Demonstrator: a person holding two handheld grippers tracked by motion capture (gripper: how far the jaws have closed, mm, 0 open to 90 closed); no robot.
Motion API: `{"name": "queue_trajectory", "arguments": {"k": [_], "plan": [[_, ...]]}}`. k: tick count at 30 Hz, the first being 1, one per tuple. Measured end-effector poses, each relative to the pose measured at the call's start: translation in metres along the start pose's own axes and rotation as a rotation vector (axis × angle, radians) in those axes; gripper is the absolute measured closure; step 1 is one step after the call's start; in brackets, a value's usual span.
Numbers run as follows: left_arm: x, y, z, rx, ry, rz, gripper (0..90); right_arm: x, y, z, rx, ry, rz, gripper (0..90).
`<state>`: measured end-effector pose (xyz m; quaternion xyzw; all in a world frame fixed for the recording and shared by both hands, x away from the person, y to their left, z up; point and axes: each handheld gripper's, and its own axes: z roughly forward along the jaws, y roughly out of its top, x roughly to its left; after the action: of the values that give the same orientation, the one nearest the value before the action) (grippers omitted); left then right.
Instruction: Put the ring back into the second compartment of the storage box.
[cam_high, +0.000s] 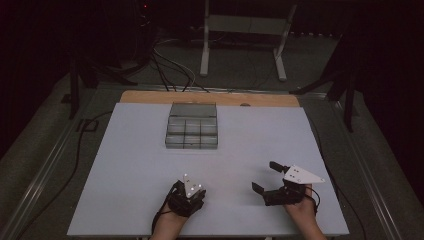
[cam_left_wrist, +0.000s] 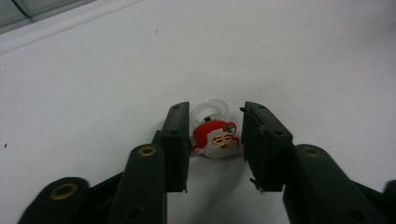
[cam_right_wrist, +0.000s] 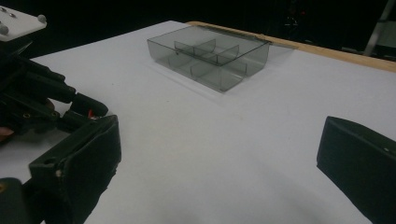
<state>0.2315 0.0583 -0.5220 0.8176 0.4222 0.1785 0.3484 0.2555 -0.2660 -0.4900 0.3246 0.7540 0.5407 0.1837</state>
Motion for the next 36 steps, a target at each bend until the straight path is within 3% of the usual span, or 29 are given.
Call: {"name": "queue_trajectory", "arguments": {"k": [13,36], "plan": [[0.001,0.000,0.000,-0.002,-0.016,0.021,71.9,0.000,0.000,0.001,0.002,-0.002,0.003,0.0],[0.008,0.009,-0.013,-0.024,-0.080,0.042,73.4,0.000,0.000,0.000,-0.001,-0.005,0.006,0.0]]}}
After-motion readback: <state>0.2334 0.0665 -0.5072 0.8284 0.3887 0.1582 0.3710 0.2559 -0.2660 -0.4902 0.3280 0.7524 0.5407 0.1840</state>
